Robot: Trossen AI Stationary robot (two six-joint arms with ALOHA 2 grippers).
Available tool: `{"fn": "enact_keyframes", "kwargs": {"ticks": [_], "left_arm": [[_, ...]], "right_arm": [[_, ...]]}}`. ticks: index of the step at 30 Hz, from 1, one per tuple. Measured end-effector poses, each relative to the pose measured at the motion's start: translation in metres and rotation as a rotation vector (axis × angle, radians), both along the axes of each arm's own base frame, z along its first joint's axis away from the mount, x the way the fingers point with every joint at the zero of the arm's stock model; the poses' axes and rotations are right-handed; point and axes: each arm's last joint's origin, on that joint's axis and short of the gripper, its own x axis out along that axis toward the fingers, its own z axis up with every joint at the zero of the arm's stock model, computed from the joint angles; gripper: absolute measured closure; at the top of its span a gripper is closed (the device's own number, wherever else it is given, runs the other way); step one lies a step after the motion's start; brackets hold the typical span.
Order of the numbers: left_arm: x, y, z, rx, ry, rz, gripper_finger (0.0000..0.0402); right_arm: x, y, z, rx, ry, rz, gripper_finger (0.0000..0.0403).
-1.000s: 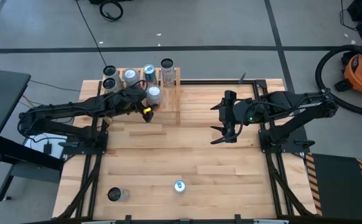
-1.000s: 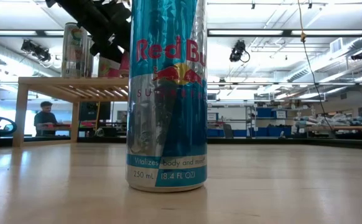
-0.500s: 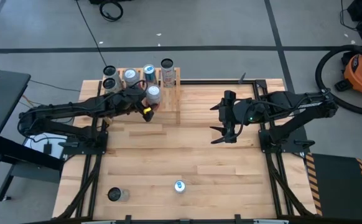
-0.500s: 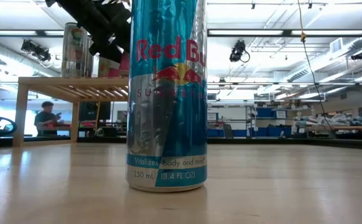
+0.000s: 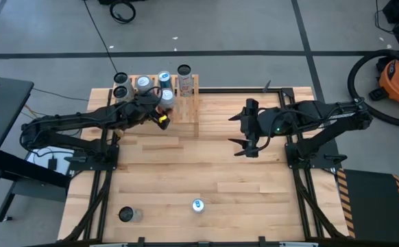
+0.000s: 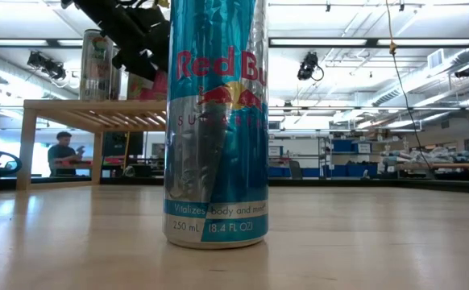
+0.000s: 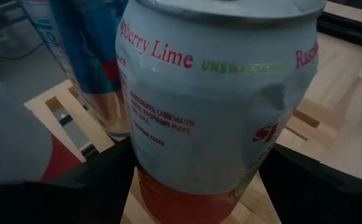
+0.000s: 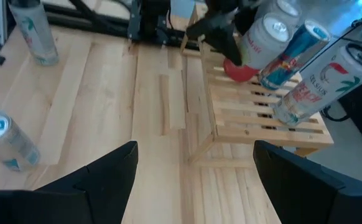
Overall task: Place canned beverage on shelf
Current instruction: Put the pink white soda can on the shelf aligned with the other pink white soda can
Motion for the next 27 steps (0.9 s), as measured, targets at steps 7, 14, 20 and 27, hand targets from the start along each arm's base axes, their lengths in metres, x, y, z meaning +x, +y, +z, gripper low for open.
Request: {"fn": "enact_keyframes", "kwargs": {"ticks": [7,14,20,27], "left_arm": [[0.001,-0.001,0.0,-0.025,-0.017,-0.013,0.0083],[0.002,-0.001,-0.002,-0.022,-0.001,-0.016,0.0083],[0.002,-0.001,-0.002,-0.021,-0.003,-0.017,0.0083],[0.002,-0.001,-0.001,-0.029,-0.024,-0.009,0.0083]], "right_arm": [[0.005,0.001,0.007,0.021,-0.091,0.0,0.0074],[0.009,0.002,0.015,0.041,-0.177,0.0,0.0074],[0.011,0.003,0.02,0.054,-0.234,0.0,0.0074],[0.013,0.003,0.024,0.066,-0.284,0.0,0.0074]]}}
